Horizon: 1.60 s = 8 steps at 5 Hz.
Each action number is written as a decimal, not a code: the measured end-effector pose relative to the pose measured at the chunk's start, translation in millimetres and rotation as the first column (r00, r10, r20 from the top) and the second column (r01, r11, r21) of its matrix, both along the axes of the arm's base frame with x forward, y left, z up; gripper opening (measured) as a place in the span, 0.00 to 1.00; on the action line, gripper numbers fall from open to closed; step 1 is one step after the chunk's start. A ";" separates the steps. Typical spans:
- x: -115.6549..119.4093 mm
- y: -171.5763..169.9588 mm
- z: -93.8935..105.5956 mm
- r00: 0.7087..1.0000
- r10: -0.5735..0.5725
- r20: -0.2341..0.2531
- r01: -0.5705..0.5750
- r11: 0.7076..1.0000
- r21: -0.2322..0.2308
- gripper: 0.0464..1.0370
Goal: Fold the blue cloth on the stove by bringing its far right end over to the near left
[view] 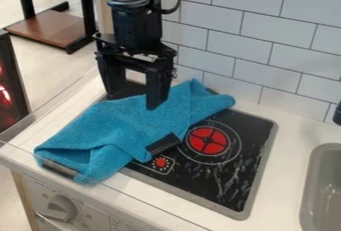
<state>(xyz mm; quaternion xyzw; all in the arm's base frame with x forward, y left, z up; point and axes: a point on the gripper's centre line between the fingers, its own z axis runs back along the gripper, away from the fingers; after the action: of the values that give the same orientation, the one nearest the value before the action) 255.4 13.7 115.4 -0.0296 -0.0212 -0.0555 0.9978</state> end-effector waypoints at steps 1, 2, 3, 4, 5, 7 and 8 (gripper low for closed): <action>-2.8 -2.6 -6.1 0.999 0.012 -0.032 -0.012 1.000 -0.003 0.96; -0.4 -16.4 -6.3 0.988 0.127 -0.083 -0.125 0.992 0.021 0.96; 11.4 -26.8 -7.3 0.965 0.262 -0.015 -0.261 0.965 0.029 0.96; 21.3 -39.2 -25.9 0.953 0.304 -0.016 -0.303 0.951 0.057 0.96; 60.0 -40.7 -39.5 0.958 0.285 0.027 -0.286 0.951 0.114 0.96; 110.6 -44.1 -55.3 0.976 0.207 0.070 -0.214 0.970 0.114 0.96; 127.7 -51.9 -62.6 0.977 0.195 0.085 -0.202 0.976 0.076 0.96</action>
<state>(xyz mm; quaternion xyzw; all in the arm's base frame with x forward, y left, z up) 383.1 -38.2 52.8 0.0169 -0.0599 0.0426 0.9972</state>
